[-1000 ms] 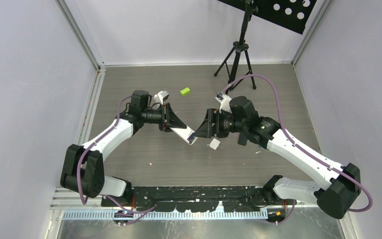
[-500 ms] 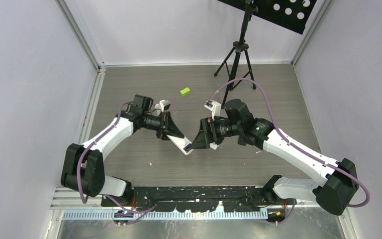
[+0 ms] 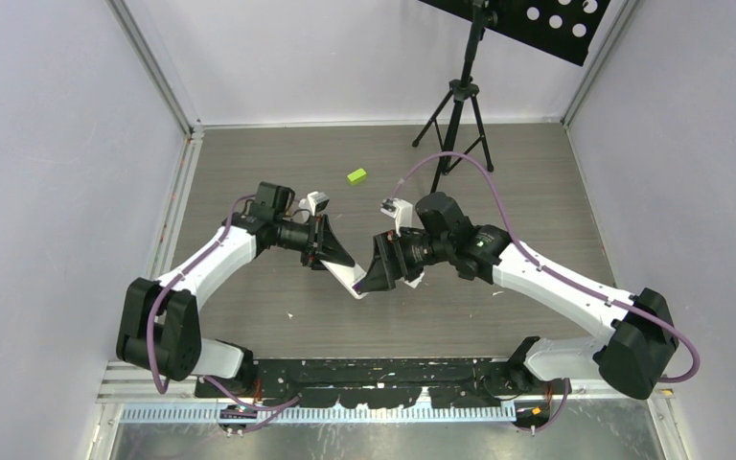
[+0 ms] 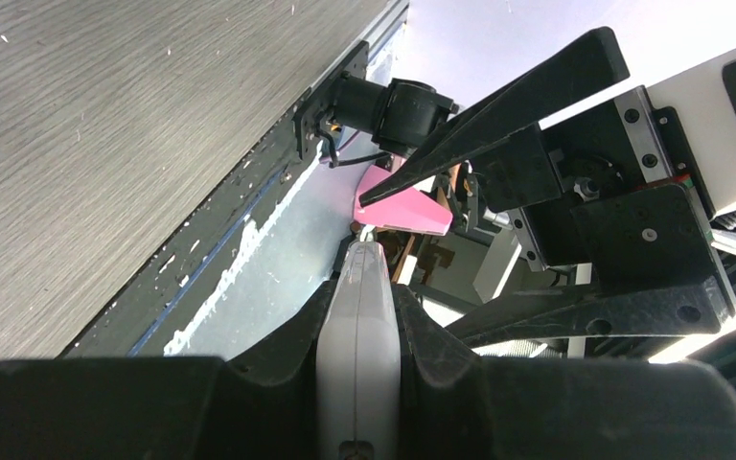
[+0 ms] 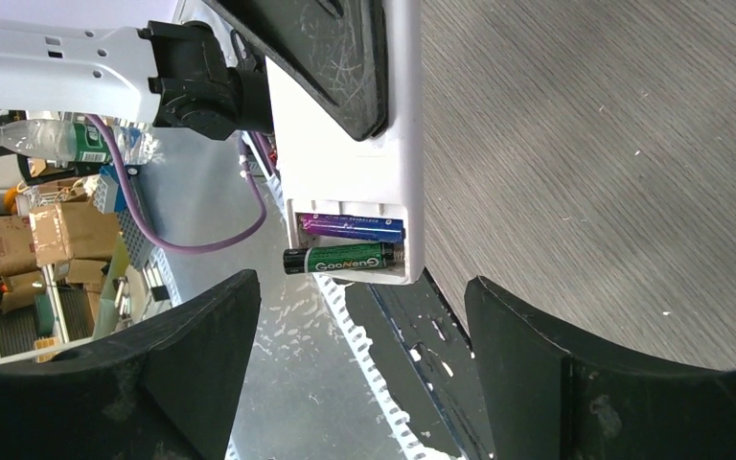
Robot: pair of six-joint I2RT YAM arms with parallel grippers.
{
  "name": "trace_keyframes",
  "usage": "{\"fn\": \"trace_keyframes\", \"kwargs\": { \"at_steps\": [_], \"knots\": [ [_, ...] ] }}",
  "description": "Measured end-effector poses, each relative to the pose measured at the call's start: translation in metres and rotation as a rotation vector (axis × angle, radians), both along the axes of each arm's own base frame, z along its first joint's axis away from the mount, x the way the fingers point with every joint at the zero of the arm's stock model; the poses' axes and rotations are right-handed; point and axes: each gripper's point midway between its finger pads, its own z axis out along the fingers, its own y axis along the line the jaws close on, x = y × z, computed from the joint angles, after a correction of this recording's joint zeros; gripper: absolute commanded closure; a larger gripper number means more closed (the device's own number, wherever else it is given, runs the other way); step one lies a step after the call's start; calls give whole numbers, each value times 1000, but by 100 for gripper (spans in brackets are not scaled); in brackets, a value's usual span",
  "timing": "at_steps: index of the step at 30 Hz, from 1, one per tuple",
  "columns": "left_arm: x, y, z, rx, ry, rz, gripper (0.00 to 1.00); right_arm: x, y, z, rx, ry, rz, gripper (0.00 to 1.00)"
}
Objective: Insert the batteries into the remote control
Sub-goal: Load the battery into the remote control.
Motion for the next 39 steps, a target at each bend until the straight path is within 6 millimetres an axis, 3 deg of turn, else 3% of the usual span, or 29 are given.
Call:
{"fn": "trace_keyframes", "kwargs": {
  "at_steps": [15,29,39],
  "knots": [
    [-1,-1,8,-21,-9,-1,100,-3,3,-4,-2,16,24,21],
    [3,-2,10,-26,-40,6,100,-1,11,-6,-2,20,51,54],
    [2,0,11,-22,-40,21,100,-2,13,-6,5,13,73,67]
  ]
}}
